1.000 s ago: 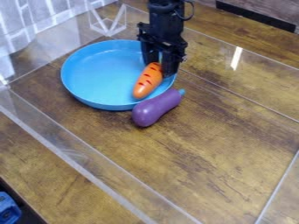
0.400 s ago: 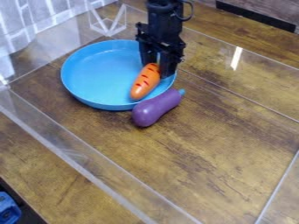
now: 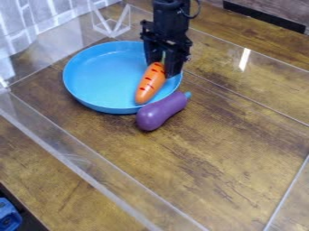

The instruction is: Remove the carrot from the blue tray and put it on the table

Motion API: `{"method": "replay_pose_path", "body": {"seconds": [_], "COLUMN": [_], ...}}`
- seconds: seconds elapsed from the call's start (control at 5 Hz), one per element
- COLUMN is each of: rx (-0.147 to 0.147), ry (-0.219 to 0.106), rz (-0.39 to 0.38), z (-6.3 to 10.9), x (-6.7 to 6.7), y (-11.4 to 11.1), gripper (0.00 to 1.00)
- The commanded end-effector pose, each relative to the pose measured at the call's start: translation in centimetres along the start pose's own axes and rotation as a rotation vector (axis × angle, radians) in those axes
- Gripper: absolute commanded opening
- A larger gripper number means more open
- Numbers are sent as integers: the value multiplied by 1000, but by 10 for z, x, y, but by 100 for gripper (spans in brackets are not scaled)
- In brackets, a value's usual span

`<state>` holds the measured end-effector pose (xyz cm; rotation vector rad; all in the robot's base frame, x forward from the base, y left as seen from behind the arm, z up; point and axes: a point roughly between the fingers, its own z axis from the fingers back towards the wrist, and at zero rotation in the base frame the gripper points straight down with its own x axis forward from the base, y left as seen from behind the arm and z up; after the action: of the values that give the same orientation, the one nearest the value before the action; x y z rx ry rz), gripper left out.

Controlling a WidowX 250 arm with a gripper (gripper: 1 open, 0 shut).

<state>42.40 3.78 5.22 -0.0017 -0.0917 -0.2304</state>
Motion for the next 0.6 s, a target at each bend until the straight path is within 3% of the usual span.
{"method": "replay_pose_path", "body": {"seconds": [0.0, 0.4], "rx": [46, 50], "ry": [-129, -146], "rz": [-1, 9], "z": [54, 62], "x": [15, 16], "y": [7, 11], "gripper": [0, 0]}}
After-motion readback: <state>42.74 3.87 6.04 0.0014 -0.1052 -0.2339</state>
